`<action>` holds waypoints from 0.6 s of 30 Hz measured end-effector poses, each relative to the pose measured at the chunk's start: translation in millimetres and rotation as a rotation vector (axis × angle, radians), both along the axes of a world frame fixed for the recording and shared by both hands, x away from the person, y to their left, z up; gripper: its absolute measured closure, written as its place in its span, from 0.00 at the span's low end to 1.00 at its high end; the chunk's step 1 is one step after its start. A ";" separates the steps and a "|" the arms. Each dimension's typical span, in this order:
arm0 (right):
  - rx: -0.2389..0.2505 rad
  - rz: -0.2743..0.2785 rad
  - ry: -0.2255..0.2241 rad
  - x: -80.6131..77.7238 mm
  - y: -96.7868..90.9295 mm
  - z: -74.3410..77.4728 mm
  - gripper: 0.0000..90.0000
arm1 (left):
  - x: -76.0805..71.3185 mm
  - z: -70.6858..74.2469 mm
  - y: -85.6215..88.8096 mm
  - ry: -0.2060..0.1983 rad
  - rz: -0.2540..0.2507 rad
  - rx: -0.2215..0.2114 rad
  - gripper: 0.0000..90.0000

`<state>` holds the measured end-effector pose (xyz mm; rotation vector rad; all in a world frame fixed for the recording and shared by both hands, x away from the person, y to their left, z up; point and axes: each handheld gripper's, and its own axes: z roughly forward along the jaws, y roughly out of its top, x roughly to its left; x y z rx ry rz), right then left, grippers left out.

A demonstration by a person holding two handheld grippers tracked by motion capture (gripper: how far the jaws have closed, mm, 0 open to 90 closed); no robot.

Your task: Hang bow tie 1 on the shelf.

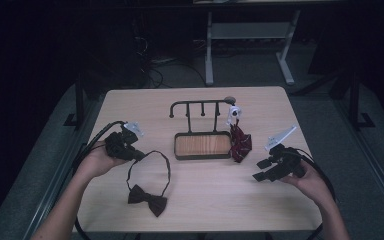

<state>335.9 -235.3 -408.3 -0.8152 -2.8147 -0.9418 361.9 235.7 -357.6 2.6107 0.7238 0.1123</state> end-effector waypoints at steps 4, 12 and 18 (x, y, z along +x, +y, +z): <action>0.000 0.004 0.001 -0.8 0.9 0.9 0.48 | -2.1 4.5 -1.7 0.001 -0.008 -0.003 1.00; 0.001 -0.001 -0.009 -2.9 -1.5 3.5 0.48 | -3.1 15.4 -6.0 -0.007 -0.026 0.001 1.00; 0.000 0.000 -0.012 -2.8 -0.9 3.9 0.48 | -3.1 20.8 -8.0 0.003 -0.041 -0.007 1.00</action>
